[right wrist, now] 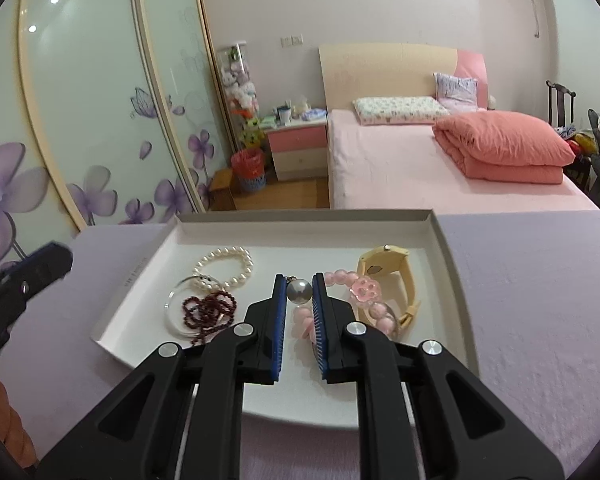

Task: Organize jewelry
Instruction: 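Carry the ring and pearl earring into the tray and open both tools, then withdraw both tools from the tray toward the remaining earrings, then grasp the second pearl stud earring with the right tool, then grasp the pearl cluster earrings with the left tool while the right holds the pearl earring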

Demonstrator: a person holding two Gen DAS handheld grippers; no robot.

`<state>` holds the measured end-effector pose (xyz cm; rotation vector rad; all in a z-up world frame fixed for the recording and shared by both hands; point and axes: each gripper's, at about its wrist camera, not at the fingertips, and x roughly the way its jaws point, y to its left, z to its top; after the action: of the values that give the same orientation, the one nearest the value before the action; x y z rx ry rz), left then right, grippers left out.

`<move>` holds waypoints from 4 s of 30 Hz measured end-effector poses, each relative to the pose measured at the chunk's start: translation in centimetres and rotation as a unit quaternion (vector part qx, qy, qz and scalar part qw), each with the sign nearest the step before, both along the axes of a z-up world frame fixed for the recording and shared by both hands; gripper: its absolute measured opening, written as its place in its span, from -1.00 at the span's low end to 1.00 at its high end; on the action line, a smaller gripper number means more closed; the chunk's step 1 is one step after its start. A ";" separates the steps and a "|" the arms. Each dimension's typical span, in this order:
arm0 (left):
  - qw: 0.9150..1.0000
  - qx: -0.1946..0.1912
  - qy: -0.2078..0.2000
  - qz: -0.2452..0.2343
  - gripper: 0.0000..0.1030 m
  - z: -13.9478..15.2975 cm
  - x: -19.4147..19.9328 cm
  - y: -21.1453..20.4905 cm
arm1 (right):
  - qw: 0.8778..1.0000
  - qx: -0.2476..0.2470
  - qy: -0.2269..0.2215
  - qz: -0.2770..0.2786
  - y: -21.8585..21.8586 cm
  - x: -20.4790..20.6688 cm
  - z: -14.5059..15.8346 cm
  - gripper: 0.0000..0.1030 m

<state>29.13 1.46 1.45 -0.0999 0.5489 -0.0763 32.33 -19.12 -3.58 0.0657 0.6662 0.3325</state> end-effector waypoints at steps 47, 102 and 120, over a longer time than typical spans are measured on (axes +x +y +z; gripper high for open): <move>0.999 -0.016 0.046 -0.022 -0.14 -4.3 5.9 -1.6 | 1.000 0.002 0.006 -0.014 -4.1 -2.2 -0.8 -0.23; 0.997 0.027 0.007 0.078 0.68 -1.3 -11.6 7.3 | 0.986 -0.102 0.088 0.095 6.0 -10.6 -5.1 -0.61; 0.997 0.042 0.051 0.030 0.69 -3.8 -9.6 3.1 | 0.994 -0.063 0.090 0.017 -2.1 -9.4 -3.5 -0.73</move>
<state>19.57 4.58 -2.38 -0.0378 0.6489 0.0116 22.94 -21.20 -7.06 -0.0358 0.8672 0.3187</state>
